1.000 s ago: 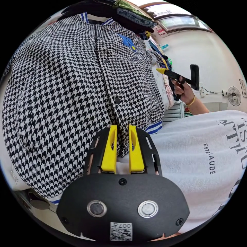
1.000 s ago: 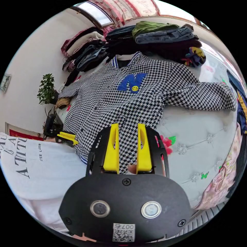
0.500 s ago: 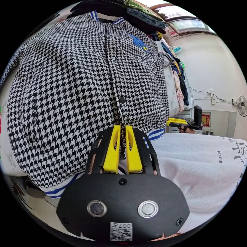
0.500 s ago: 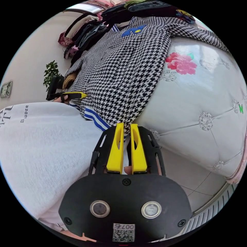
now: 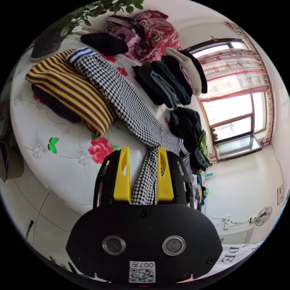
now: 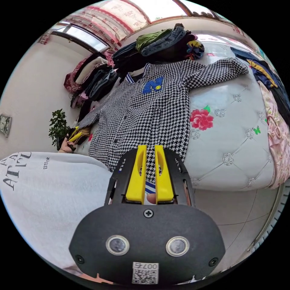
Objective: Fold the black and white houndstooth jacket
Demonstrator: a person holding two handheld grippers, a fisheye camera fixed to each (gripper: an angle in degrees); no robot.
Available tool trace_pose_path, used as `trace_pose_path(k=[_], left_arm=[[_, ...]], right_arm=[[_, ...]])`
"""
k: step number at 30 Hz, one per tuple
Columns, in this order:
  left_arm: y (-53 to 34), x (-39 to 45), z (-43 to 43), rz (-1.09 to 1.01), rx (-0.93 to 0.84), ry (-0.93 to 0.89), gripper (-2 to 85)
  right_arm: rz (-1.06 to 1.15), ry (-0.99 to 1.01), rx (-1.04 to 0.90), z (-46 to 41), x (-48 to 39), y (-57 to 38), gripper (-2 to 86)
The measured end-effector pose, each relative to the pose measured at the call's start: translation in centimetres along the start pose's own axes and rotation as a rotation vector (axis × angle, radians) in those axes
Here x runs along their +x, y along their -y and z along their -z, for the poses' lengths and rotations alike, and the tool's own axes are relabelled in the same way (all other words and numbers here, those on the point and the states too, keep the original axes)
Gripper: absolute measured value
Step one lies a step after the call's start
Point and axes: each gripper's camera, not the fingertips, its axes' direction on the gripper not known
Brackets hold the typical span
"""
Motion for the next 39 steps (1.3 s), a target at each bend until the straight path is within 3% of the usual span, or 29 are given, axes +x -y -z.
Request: trace_pose_path(k=[4, 8, 11, 13, 17, 20, 23, 25, 27, 29, 31, 39], left_arm=[[7.2, -2.9, 2.5, 0.123, 0.196, 0.146, 12.8], [10.7, -4.8, 2.2, 0.203, 0.207, 0.214, 13.0], [11.7, -6.6, 1.2, 0.326, 0.185, 0.155, 10.5], [11.4, -5.9, 1.6, 0.39, 0.2, 0.204, 4.1], [11.0, -0.3, 1.9, 0.201, 0.284, 0.078, 0.3], [10.4, 9.4, 0.8, -0.122, 0.288, -0.069, -0.2], [6.3, 22.6, -1.7, -0.552, 0.189, -0.301, 0.1], [-0.5, 32.4, -5.2, -0.877, 0.003, -0.499, 1.1], [-6.6, 37.5, -9.2, -1.046, -0.211, -0.633, 3.5], [-12.2, 39.6, -14.0, -1.08, -0.383, -0.658, 6.6], [-17.9, 38.6, -20.1, -1.01, -0.545, -0.565, 8.2], [-23.7, 30.8, -25.1, -0.829, -0.68, -0.155, 7.3]], right_arm=[[0.062, 0.023, 0.052, -0.8, -5.1, 1.7, 1.9], [0.077, 0.028, 0.074, -1.3, -8.1, 2.0, 0.6], [0.075, 0.031, 0.082, -1.3, -9.6, 2.1, 0.0], [0.06, 0.014, 0.082, -1.3, -10.1, 2.4, -0.1], [0.023, 0.005, 0.096, -1.0, -9.8, 3.2, -0.1], [-0.01, 0.016, 0.105, -0.8, -8.9, 4.2, -0.1], [-0.044, 0.032, 0.122, -0.2, -7.3, 5.7, 0.1], [-0.086, 0.046, 0.165, 0.8, -5.5, 6.8, 0.5], [-0.12, 0.059, 0.207, 1.7, -3.8, 7.5, 1.1], [-0.165, 0.059, 0.246, 2.6, -1.9, 8.1, 2.3], [-0.247, 0.054, 0.3, 3.9, 1.5, 8.5, 4.1], [-0.419, -0.056, 0.425, 8.3, 13.9, 14.8, 9.1]])
